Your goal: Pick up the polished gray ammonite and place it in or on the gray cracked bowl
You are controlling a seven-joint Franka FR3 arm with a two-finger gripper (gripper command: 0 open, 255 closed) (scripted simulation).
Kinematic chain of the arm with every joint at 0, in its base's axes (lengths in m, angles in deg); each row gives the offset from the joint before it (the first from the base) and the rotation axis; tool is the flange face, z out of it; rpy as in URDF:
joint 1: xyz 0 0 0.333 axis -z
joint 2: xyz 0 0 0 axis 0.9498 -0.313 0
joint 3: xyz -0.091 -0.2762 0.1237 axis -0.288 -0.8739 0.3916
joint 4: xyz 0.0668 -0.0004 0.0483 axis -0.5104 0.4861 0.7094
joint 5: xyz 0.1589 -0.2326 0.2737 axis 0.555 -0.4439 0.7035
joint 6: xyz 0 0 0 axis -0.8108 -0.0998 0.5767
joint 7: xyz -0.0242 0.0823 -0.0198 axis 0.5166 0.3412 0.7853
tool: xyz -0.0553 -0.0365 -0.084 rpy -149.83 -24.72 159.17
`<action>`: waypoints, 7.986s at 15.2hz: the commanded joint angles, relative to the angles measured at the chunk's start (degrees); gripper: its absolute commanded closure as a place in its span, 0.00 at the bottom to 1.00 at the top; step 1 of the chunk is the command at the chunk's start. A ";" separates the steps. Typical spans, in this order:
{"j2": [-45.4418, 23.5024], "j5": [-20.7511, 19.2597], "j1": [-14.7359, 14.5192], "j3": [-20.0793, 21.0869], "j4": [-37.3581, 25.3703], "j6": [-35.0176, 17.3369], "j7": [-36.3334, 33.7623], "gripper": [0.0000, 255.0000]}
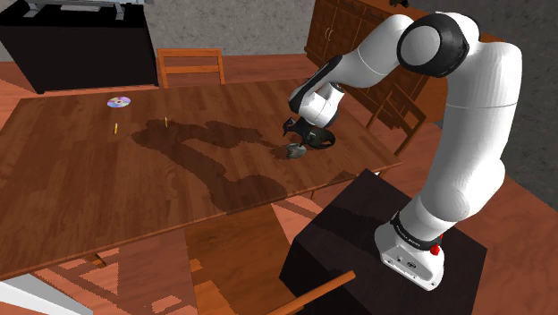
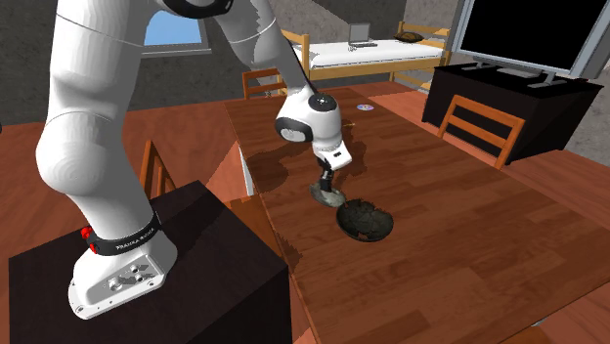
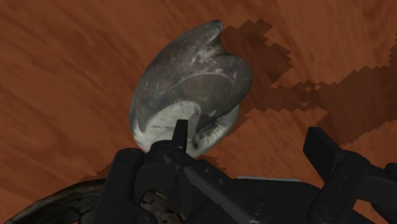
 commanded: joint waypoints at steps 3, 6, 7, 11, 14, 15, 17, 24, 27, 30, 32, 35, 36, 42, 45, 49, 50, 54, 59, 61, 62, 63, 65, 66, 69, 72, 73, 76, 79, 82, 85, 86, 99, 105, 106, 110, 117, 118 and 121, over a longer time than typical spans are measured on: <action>-0.71 0.06 -0.01 0.20 -0.27 0.04 0.13 0.00; -0.63 0.33 0.15 0.40 -0.06 -0.10 0.44 1.00; -0.59 0.47 0.21 0.50 0.05 -0.19 0.58 1.00; -0.78 0.47 0.40 0.49 -0.15 -0.11 0.76 1.00; -0.73 0.50 0.44 0.50 -0.07 -0.11 0.82 1.00; -0.71 0.06 -0.01 0.20 -0.27 0.04 0.13 1.00; 0.92 -1.46 -1.05 -1.07 0.47 1.05 -1.64 1.00; 4.73 -5.62 -3.59 -4.18 1.88 3.53 -6.28 1.00; 5.48 -5.04 -4.08 -5.13 4.32 5.11 -10.20 0.00; 6.84 -3.99 -4.75 -6.20 8.11 7.53 -16.03 0.00; 7.62 -3.39 -5.06 -6.58 10.05 8.77 -18.96 0.00; 4.90 -0.90 -4.38 -5.08 8.65 7.41 -16.91 0.00; 3.99 -0.11 -4.15 -4.58 8.16 6.97 -16.25 0.00; 0.71 2.54 -3.27 -2.79 6.31 5.38 -13.94 0.00; 0.71 2.54 -3.27 -2.79 6.31 5.38 -13.94 0.00; 0.73 2.53 -3.27 -2.80 6.32 5.39 -13.95 1.00; 0.76 2.59 -3.24 -2.77 6.38 5.36 -13.88 1.00; 0.90 2.50 -3.23 -2.84 6.47 5.44 -13.92 1.00; 2.47 0.83 -4.09 -3.83 7.15 6.28 -15.77 1.00; 4.21 -0.92 -4.90 -4.88 7.93 7.19 -17.61 1.00; 5.07 -1.82 -5.29 -5.40 8.30 7.64 -18.53 1.00; 5.93 -2.74 -5.67 -5.90 8.66 8.09 -19.46 1.00; 7.64 -4.61 -6.41 -6.91 9.34 9.01 -21.32 1.00; 8.49 -5.56 -6.75 -7.39 9.65 9.47 -22.25 1.00; 11.01 -8.47 -7.74 -8.82 10.51 10.89 -25.05 1.00; 8.00 -12.56 -9.16 -8.01 10.33 5.48 -17.91 0.00; 5.72 -17.74 -11.14 -8.09 10.81 -0.03 -11.95 0.00; 3.38 -17.36 -10.49 -6.80 9.93 -2.12 -9.67 0.00; 0.54 -15.89 -8.84 -4.74 8.40 -3.68 -8.20 0.00; -1.91 -14.94 -7.50 -3.11 7.04 -5.01 -7.13 0.00; -1.91 -14.95 -7.49 -3.10 7.04 -5.01 -7.14 0.00; -1.91 -14.95 -7.49 -3.10 7.04 -5.01 -7.14 0.00; -1.91 -14.95 -7.49 -3.10 7.04 -5.01 -7.14 1.00; 3.31 -18.16 -11.68 -7.92 9.12 -1.26 -10.79 1.00; 4.17 -18.83 -12.37 -8.74 9.43 -0.64 -11.47 1.00; 7.53 -21.90 -15.01 -11.97 10.55 1.81 -14.40 1.00; 13.27 -28.40 -18.93 -17.11 12.01 6.09 -20.06 1.00; 14.08 -29.41 -19.39 -17.75 12.15 6.71 -20.90 1.00; 16.49 -32.49 -20.56 -19.47 12.49 8.60 -23.42 1.00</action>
